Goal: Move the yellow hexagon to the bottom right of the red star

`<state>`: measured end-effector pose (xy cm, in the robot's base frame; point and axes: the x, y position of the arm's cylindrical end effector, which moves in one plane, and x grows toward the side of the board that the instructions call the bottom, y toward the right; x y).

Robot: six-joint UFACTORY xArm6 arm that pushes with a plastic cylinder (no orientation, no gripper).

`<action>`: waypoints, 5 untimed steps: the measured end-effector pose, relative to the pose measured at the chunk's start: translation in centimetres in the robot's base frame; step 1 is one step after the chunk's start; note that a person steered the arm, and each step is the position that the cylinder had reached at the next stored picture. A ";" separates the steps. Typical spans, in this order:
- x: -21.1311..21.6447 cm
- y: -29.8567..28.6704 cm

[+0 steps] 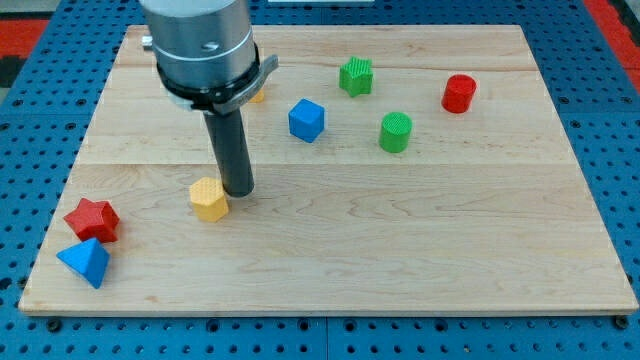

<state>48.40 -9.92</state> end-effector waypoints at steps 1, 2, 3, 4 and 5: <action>0.9 -3.1; 2.8 -4.4; 4.1 -6.2; 5.0 -7.1; 5.1 -5.9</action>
